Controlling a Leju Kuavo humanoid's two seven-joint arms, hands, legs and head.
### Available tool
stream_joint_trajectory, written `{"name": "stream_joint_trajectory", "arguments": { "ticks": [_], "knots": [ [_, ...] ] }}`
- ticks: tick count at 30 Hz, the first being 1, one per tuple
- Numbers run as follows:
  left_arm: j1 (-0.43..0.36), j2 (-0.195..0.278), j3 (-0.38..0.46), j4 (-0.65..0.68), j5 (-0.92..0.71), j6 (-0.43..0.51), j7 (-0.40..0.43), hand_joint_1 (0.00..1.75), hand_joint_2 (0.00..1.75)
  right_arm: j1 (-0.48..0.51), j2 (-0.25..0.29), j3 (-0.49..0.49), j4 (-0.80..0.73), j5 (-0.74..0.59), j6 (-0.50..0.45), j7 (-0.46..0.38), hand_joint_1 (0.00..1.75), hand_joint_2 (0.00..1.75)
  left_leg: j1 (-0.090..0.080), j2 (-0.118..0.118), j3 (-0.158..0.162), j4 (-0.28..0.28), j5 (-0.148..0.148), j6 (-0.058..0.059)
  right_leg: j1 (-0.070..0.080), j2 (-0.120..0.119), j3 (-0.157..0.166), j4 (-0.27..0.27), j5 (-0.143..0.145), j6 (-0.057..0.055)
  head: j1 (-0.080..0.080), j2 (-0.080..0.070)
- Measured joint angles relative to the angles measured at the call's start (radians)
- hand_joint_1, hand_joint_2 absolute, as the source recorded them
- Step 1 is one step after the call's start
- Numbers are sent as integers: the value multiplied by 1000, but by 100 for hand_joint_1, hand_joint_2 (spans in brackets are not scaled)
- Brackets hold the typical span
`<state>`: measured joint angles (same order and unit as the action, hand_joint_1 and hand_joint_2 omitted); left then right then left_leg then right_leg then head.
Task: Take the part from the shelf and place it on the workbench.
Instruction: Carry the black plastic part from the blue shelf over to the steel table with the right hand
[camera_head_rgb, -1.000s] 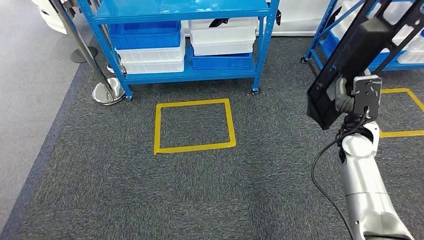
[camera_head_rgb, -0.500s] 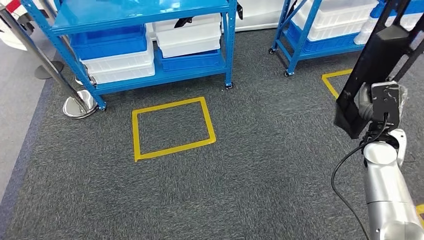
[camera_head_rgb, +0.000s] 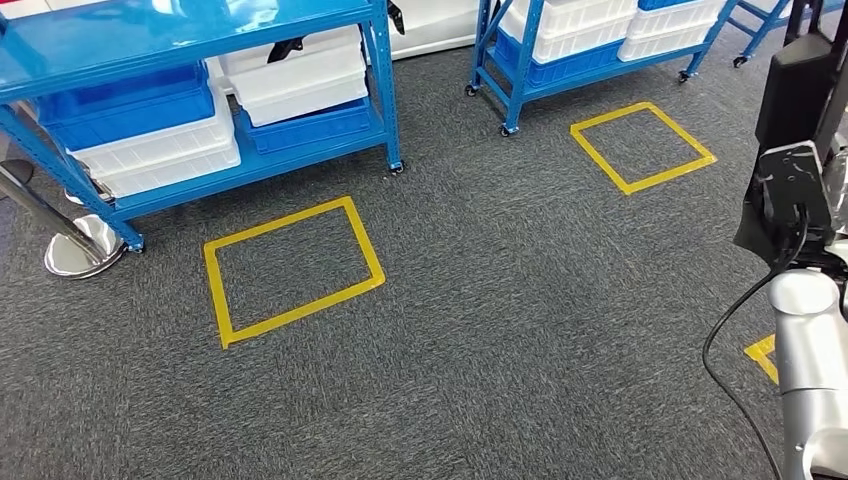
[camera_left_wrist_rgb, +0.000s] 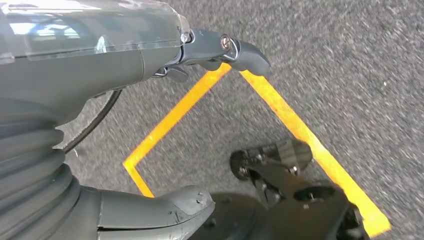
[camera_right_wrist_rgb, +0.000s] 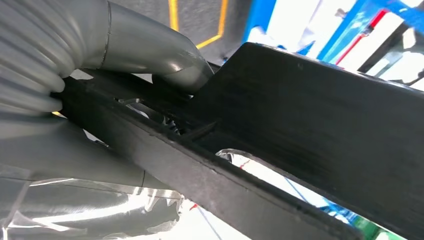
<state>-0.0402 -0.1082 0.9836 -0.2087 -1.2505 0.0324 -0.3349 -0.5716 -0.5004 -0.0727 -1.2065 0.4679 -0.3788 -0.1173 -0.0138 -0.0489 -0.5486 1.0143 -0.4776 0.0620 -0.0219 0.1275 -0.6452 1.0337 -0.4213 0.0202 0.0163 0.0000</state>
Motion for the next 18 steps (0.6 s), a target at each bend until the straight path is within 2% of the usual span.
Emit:
{"name": "stream_joint_trajectory", "arguments": {
  "ticks": [2,4,6,7,8,9,11,13,14,16,18],
  "knots": [
    [-2,-2,0,0,0,0,0,0,175,0,-12,-2,3,5,-1,0,175,175,4,26,14,-38,15,-2,4,-41,-17,26,-21,7,3,0],
    [-1,-3,0,0,-1,0,0,0,175,-4,-19,-4,6,30,-5,6,175,175,6,51,17,-52,23,-4,3,-97,-64,127,-81,14,8,0],
    [0,-3,0,0,-3,0,1,0,175,0,-25,-4,6,78,-13,23,175,175,7,72,16,-51,22,-6,-5,-115,-109,229,-124,25,9,0],
    [0,-3,1,0,-5,0,2,0,175,5,-31,-4,7,107,-17,34,175,175,8,81,16,-49,20,-8,-10,-119,-117,252,-127,30,9,0],
    [0,-4,1,0,-6,0,2,0,175,11,-40,-4,7,134,-20,45,175,175,10,90,15,-45,18,-12,-15,-123,-109,242,-115,36,9,0],
    [0,-5,1,0,-7,0,3,0,175,18,-53,-5,7,162,-23,53,175,175,13,99,14,-40,13,-17,-20,-130,-87,206,-93,42,9,0],
    [1,-5,1,0,-11,0,3,0,175,33,-83,-14,6,209,-34,63,175,175,19,118,10,-20,-1,-33,-26,-162,-18,91,-45,54,10,0],
    [1,-3,1,0,-15,0,3,0,175,58,-106,-37,2,234,-49,62,175,175,17,134,6,4,-19,-51,-23,-183,17,23,-30,46,9,0],
    [0,-2,2,0,-18,0,2,0,175,77,-113,-52,-2,241,-56,59,175,175,15,141,6,10,-24,-57,-19,-182,16,21,-35,36,9,0],
    [0,-3,2,0,-21,0,-1,0,175,123,-124,-85,-17,249,-67,54,175,175,17,150,8,15,-32,-65,-17,-162,12,23,-33,18,5,0],
    [0,-4,2,0,-25,0,-4,0,175,165,-132,-119,-40,253,-72,51,175,175,23,122,-1,47,-63,-71,-18,-142,9,22,-31,5,5,0]
  ]
}}
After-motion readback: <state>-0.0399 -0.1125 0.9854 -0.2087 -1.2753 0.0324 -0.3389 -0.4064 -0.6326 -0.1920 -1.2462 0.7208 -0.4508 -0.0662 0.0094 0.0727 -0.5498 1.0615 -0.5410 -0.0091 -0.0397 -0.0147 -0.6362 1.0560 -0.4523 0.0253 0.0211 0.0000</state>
